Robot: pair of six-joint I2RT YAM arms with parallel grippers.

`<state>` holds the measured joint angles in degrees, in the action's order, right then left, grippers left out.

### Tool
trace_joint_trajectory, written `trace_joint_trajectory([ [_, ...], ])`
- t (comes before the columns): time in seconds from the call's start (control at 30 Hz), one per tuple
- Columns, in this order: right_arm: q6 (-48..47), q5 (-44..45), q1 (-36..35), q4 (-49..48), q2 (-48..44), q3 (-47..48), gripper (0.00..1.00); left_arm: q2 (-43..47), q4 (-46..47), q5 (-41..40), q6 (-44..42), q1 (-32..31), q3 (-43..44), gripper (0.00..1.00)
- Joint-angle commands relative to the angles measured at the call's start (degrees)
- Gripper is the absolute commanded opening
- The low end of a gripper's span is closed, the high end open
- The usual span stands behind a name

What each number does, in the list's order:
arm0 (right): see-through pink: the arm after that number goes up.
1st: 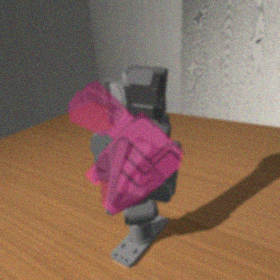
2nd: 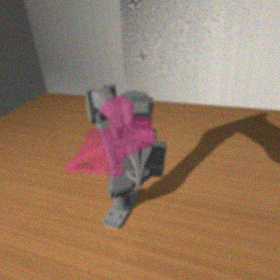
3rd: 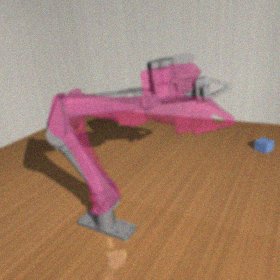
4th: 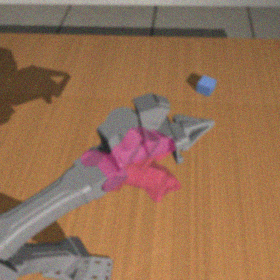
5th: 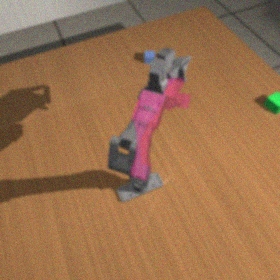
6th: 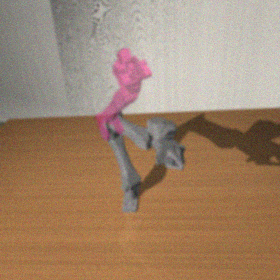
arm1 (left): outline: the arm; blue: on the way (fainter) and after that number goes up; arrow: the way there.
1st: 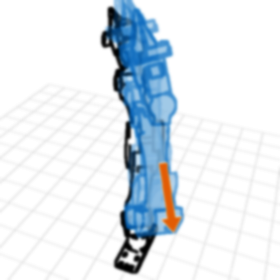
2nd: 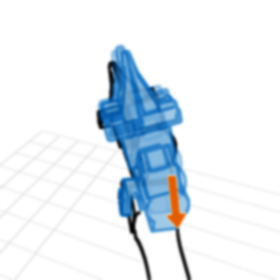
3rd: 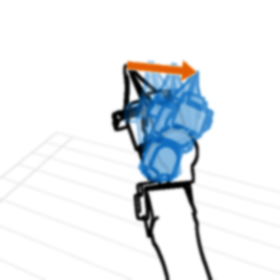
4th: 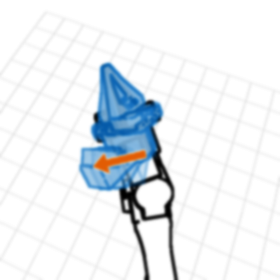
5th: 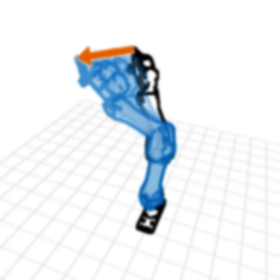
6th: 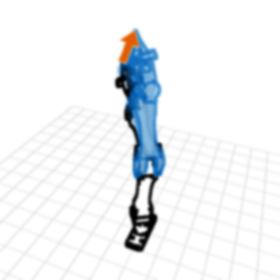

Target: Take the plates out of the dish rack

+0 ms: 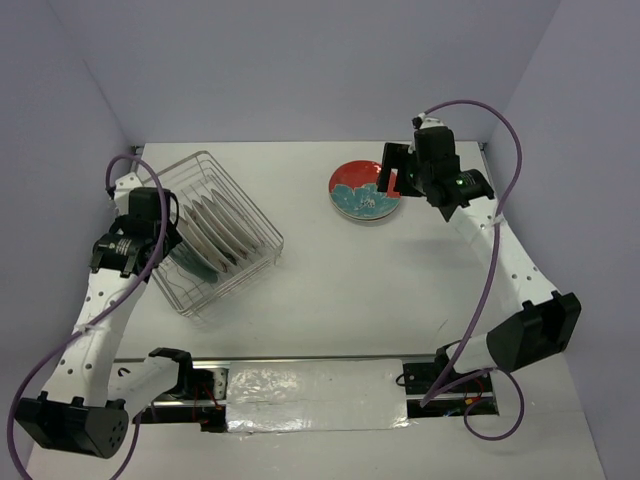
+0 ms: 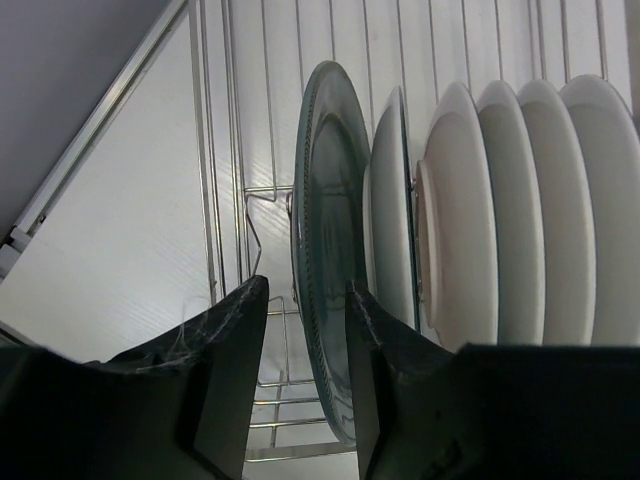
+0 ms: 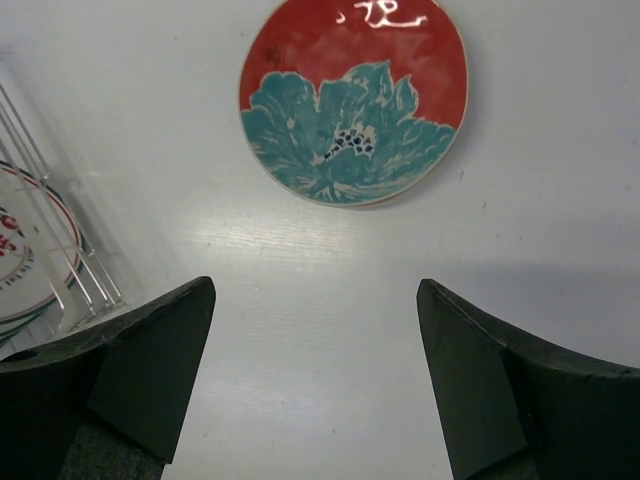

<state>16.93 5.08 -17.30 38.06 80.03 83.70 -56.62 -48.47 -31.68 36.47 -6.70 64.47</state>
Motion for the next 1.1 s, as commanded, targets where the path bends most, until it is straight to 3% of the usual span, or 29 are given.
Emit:
trace_joint_trajectory([
  [0.0,-0.8,-0.6,-0.4,-0.9,-0.9,-3.4,0.89,-0.8,0.0,-2.2,2.6,0.0,-1.0,0.49],
  [0.33,-1.3,-2.7,-1.1,-2.1,-4.2,-5.1,0.89,-2.9,1.6,-1.5,4.0,0.0,-3.6,0.37],
  [0.47,-1.6,-3.1,-1.2,-1.9,-5.6,-5.7,0.89,-2.9,0.3,-2.2,4.3,0.0,-0.8,0.08],
  [0.57,-1.6,-3.3,-1.2,-2.2,-6.4,-5.9,0.89,-2.2,-1.4,-3.5,3.2,0.0,1.8,0.02],
  [0.87,-2.1,-13.0,-1.1,-5.1,-8.3,-8.3,0.89,-2.5,-7.9,-2.2,-0.7,0.0,15.5,0.00],
  [1.07,-2.4,-18.6,-1.0,-5.6,-8.6,-7.0,0.90,-2.8,-12.2,-5.6,-1.9,0.0,24.9,0.00],
])
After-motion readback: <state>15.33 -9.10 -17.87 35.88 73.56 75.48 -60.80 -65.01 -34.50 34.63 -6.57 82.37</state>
